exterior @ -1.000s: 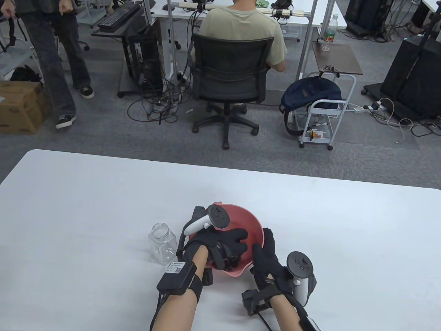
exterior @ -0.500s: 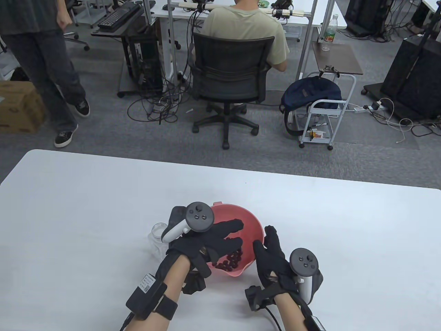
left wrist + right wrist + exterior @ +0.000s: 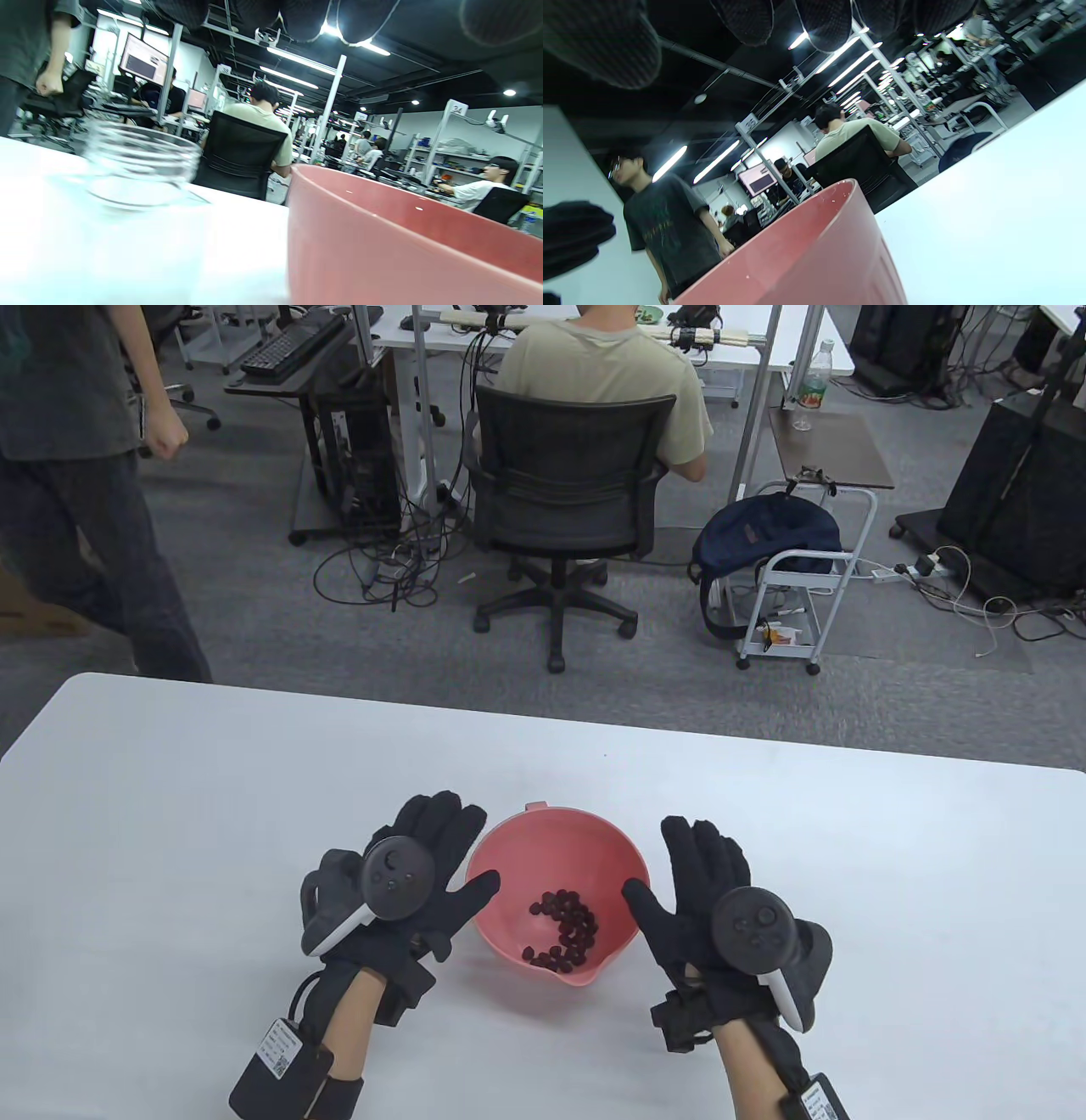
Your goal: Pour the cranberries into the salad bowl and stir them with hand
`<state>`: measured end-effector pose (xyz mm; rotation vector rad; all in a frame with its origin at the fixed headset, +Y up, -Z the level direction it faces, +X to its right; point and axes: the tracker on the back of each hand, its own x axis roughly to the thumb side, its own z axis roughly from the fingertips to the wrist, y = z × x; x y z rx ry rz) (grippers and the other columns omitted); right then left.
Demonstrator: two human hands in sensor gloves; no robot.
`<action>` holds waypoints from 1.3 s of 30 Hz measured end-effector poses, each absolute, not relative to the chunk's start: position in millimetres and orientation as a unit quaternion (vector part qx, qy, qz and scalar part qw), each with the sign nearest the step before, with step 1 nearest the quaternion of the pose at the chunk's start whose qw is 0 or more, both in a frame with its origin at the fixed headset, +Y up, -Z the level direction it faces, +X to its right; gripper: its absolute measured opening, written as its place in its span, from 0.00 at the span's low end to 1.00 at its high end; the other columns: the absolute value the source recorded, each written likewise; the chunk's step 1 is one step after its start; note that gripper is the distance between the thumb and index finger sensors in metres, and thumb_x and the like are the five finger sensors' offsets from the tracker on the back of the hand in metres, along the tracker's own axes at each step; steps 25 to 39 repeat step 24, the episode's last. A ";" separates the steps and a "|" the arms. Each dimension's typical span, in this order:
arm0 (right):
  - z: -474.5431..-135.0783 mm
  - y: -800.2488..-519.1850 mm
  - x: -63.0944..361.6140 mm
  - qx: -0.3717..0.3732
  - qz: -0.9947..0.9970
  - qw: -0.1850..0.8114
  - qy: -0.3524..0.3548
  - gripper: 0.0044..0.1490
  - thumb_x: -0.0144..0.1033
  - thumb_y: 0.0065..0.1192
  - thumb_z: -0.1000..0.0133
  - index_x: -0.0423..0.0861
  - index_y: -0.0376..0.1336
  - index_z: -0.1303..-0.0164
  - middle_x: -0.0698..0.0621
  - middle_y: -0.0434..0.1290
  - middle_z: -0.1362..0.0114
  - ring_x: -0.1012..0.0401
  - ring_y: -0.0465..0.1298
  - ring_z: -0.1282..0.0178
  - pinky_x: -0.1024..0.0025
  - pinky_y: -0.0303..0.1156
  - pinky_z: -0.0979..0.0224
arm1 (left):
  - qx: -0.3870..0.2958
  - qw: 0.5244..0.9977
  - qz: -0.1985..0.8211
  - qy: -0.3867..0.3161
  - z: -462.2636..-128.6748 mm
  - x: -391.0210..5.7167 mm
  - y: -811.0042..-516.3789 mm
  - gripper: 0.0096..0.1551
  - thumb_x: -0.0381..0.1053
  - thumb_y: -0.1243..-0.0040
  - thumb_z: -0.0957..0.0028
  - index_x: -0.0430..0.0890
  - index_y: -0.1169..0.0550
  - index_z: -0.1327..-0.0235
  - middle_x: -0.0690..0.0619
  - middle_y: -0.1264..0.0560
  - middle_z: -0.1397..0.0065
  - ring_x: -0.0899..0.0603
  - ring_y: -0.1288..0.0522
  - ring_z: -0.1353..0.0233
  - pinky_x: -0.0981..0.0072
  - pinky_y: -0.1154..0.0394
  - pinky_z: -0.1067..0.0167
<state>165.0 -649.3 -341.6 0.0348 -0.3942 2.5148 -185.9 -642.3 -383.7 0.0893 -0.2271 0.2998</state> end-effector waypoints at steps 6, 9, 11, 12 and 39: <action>-334.7 -628.3 158.1 0.046 0.973 0.164 -0.158 0.55 0.81 0.58 0.51 0.64 0.48 0.17 0.52 0.51 0.08 0.48 0.44 0.10 0.36 0.43 0.18 | 0.030 0.991 0.094 -0.093 -388.5 -194.8 -650.1 0.52 0.90 0.54 0.53 0.75 0.51 0.16 0.66 0.57 0.06 0.48 0.62 0.09 0.38 0.53 0.17; -334.7 -625.4 155.5 0.053 0.978 0.132 -0.150 0.55 0.81 0.58 0.51 0.65 0.47 0.17 0.52 0.51 0.08 0.49 0.43 0.09 0.36 0.40 0.18 | 0.018 0.992 0.079 -0.097 -391.4 -195.0 -655.3 0.53 0.91 0.55 0.54 0.76 0.52 0.17 0.67 0.59 0.07 0.48 0.64 0.09 0.37 0.54 0.18; -337.0 -627.9 155.3 0.055 0.981 0.122 -0.143 0.55 0.81 0.58 0.51 0.65 0.47 0.17 0.52 0.51 0.08 0.50 0.43 0.09 0.37 0.39 0.18 | 0.011 0.993 0.069 -0.096 -392.6 -194.8 -657.9 0.53 0.91 0.55 0.55 0.76 0.53 0.17 0.67 0.60 0.07 0.48 0.64 0.09 0.37 0.55 0.18; -339.1 -630.9 156.1 0.051 0.982 0.119 -0.139 0.55 0.81 0.58 0.51 0.65 0.47 0.17 0.52 0.50 0.08 0.50 0.43 0.09 0.37 0.39 0.18 | 0.003 0.994 0.059 -0.096 -393.3 -194.8 -659.7 0.54 0.92 0.56 0.55 0.76 0.54 0.17 0.67 0.60 0.07 0.48 0.65 0.09 0.36 0.55 0.18; -353.8 -655.6 165.0 0.021 0.989 0.114 -0.095 0.55 0.80 0.57 0.51 0.65 0.46 0.17 0.51 0.49 0.08 0.49 0.42 0.10 0.36 0.38 0.19 | -0.026 0.994 0.040 -0.101 -399.9 -191.8 -673.8 0.55 0.92 0.58 0.56 0.76 0.57 0.18 0.66 0.63 0.07 0.48 0.67 0.10 0.36 0.56 0.18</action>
